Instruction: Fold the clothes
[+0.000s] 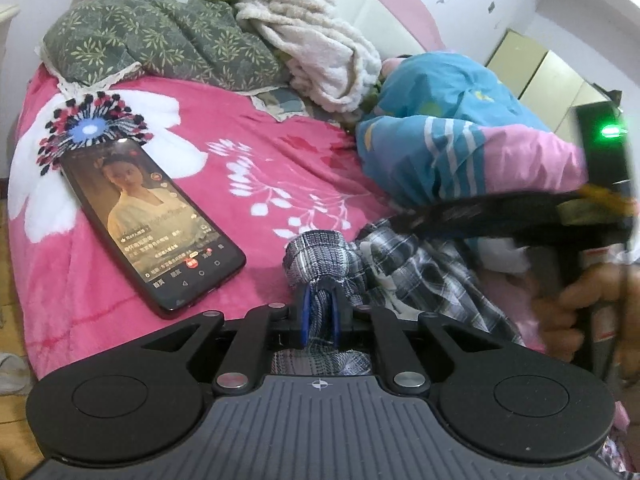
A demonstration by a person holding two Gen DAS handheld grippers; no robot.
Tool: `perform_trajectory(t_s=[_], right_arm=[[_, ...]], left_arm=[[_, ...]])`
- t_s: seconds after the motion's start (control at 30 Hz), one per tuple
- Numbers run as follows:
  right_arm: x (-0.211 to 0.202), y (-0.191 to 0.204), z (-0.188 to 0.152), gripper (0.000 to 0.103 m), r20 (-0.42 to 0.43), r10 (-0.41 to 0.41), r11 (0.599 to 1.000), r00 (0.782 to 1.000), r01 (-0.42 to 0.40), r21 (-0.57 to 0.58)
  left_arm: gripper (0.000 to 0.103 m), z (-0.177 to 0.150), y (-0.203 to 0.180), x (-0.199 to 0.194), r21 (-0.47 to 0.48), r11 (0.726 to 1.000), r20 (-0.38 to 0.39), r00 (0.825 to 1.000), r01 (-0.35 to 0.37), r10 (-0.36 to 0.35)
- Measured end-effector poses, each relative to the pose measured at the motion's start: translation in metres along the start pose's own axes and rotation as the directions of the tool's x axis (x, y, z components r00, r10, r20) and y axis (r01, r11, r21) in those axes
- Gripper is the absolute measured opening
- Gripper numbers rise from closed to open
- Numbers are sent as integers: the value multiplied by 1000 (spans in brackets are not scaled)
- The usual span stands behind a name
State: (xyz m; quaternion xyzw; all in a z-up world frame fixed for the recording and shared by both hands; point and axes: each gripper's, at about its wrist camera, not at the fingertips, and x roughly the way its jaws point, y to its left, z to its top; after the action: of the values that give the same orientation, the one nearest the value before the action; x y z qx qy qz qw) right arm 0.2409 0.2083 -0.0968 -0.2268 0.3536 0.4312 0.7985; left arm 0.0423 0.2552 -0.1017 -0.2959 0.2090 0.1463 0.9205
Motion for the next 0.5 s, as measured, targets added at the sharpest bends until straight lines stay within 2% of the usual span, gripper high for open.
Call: perform_trajectory(t_s=[0.07,0.17,0.33,0.43,0.5], right_arm=[[23,14,-3,38,-45,13,1000,999,-14,-26],[37,27,-18,38,23,8,998,1000,-7,-68],[19,9,-14,38,72,58,998,996,-59,19],[5,-12,-5,38,125,0,994,992,-14,109],[8,-23,-1,38,112,-50,987,992,31,159]], left_arm=[[9,0,0,0,0,1000,-5,1000,3,-3],[9,0,1,0,-1,1000,-14,1000,8,-8],[9,0,2,-1,-6,1000,-19,1000,9,-9],[9,1,4,-3,-19,1000,-7,1000,4,-4],[9,1,3,-4,-20,1000,-1,1000,2,-2]])
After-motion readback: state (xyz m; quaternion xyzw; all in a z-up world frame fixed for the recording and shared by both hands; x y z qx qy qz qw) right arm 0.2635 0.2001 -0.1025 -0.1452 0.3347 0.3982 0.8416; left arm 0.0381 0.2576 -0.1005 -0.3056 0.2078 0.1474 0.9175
